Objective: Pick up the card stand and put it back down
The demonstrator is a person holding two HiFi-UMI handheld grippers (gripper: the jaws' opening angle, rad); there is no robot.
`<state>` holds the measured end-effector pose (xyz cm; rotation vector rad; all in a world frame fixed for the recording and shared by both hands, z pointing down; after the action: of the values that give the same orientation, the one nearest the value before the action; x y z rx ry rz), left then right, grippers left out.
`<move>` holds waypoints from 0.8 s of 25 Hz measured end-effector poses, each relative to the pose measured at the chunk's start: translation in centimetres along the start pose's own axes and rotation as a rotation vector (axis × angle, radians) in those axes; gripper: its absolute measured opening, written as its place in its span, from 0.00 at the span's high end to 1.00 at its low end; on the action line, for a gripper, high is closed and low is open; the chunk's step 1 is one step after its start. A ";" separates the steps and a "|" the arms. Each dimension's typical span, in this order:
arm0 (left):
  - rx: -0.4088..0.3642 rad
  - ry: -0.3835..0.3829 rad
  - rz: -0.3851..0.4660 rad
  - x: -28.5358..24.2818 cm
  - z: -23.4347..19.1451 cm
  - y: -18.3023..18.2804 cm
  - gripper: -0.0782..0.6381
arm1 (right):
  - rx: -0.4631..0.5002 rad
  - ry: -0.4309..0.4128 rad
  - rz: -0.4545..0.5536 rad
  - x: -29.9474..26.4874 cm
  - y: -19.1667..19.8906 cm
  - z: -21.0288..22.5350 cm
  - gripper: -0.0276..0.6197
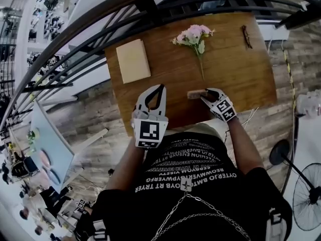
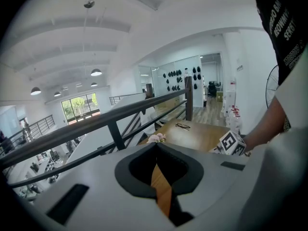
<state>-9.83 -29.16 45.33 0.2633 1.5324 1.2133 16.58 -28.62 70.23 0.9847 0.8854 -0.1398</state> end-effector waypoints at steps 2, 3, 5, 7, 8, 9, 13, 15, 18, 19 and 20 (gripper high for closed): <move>0.000 0.001 0.002 0.2 0.2 -0.1 0.86 | 0.004 0.002 -0.013 0.2 -0.2 -0.1 0.72; -0.001 0.002 0.004 0.3 0.3 -0.1 0.86 | -0.004 0.003 -0.020 0.3 -0.2 -0.2 0.73; -0.002 0.002 0.010 0.6 0.6 -0.1 0.86 | -0.029 0.007 -0.030 0.4 -0.2 -0.1 0.74; -0.002 -0.002 0.018 0.8 0.9 -0.1 0.86 | -0.051 0.014 -0.036 0.7 0.0 -0.1 0.74; -0.001 -0.003 0.023 0.9 1.0 -0.2 0.86 | -0.062 0.017 -0.037 0.9 0.1 -0.1 0.74; -0.001 -0.003 0.026 1.1 1.2 -0.2 0.86 | -0.074 0.020 -0.037 1.1 0.2 -0.1 0.74; -0.003 -0.004 0.034 1.7 2.0 -0.1 0.86 | -0.110 0.026 -0.028 2.1 0.4 0.0 0.74; 0.000 -0.008 0.038 2.0 2.4 -0.1 0.86 | -0.112 0.028 -0.022 2.7 0.4 0.0 0.74; 0.001 -0.013 0.051 2.5 2.9 -0.3 0.86 | -0.102 0.038 -0.015 3.8 0.0 -0.1 0.74; 0.000 -0.014 0.055 2.7 3.1 -0.3 0.86 | -0.100 0.041 -0.012 4.2 -0.2 -0.1 0.74; 0.000 -0.015 0.059 2.9 3.3 -0.4 0.86 | -0.098 0.045 -0.010 4.6 -0.4 -0.1 0.74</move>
<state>-8.00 -25.54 43.75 0.3185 1.5209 1.2555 19.35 -27.55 66.67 0.8948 0.9299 -0.0820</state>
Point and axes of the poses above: the fingertips, and each gripper's own axes: x backward along the fingers, z to its right, y out of its underside, the point moved 10 cm from there along x, backward along the fingers, and after that the axes turned 5 degrees about -z, right-handed, at the moved point
